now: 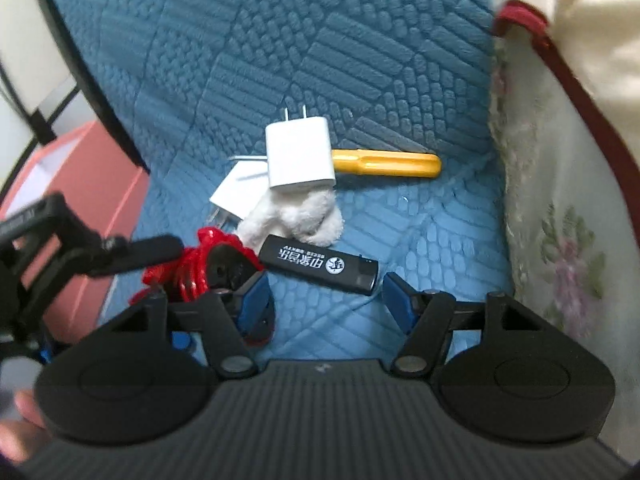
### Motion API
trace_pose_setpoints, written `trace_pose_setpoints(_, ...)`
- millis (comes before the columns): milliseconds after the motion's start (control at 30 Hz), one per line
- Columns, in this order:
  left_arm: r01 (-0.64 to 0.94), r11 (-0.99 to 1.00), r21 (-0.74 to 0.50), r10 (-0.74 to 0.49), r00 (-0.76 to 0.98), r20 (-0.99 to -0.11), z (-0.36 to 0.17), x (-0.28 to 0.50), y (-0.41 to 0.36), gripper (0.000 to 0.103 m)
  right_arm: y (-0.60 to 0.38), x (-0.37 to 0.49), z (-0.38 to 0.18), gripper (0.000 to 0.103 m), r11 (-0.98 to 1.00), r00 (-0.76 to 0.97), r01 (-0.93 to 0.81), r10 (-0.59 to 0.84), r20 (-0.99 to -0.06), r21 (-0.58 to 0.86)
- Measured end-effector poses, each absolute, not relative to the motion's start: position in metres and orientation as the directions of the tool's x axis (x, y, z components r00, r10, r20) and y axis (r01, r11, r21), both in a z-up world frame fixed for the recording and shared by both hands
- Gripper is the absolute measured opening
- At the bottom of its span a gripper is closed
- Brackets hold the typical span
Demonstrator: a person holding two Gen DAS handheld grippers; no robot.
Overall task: Organize rigid objects
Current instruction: 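Close the left gripper on the red-black figurine while the right gripper grasps the black USB stick, then lift the figurine with the left gripper while the right gripper lifts the USB stick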
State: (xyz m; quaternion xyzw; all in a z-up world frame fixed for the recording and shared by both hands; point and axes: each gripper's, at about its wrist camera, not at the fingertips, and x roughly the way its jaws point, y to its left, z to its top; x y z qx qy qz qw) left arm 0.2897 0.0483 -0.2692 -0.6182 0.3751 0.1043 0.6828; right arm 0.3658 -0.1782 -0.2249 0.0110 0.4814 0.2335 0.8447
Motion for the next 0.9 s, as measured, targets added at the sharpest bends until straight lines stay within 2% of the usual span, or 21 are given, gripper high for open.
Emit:
trace_pose_setpoints(100,-0.617,0.170,-0.769,-0.297,0.711,-0.637,-0.272,0.289,0.050,0.079,-0.172,0.368,-0.228,0.066,0.880,0.434,-0.423,0.407,-0.804,0.217)
trace_pose_setpoints(300,-0.634,0.147,-0.759,-0.268,0.713,-0.648,-0.277,0.291,0.056,0.071,-0.163,0.375,-0.237,0.066,0.853,0.431,-0.499,0.396,-0.811,0.152)
trace_pose_setpoints(467,-0.631,0.183,-0.754,-0.253,0.711,-0.657,-0.277,0.296,0.057,0.070,-0.155,0.375,-0.242,0.067,0.827,0.420,-0.551,0.393,-0.818,0.115)
trace_pose_setpoints(567,-0.635,0.222,-0.740,-0.244,0.699,-0.672,-0.274,0.294,0.059,0.064,-0.145,0.367,-0.244,0.066,0.800,0.435,-0.600,0.360,-0.825,0.032)
trace_pose_setpoints(600,-0.632,0.236,-0.738,-0.245,0.696,-0.675,-0.273,0.293,0.060,0.062,-0.142,0.364,-0.244,0.064,0.790,0.441,-0.614,0.353,-0.825,0.010)
trace_pose_setpoints(667,-0.623,0.258,-0.738,-0.254,0.693,-0.675,-0.272,0.293,0.061,0.062,-0.141,0.365,-0.241,0.044,0.785,0.416,-0.618,0.366,-0.832,0.036)
trace_pose_setpoints(700,-0.619,0.265,-0.740,-0.262,0.692,-0.673,-0.272,0.293,0.062,0.062,-0.139,0.367,-0.241,0.040,0.792,0.415,-0.609,0.362,-0.835,0.041)
trace_pose_setpoints(900,-0.585,0.388,-0.712,-0.258,0.673,-0.693,-0.256,0.295,0.056,0.061,-0.148,0.364,-0.235,0.034,0.808,0.399,-0.585,0.355,-0.845,0.063)
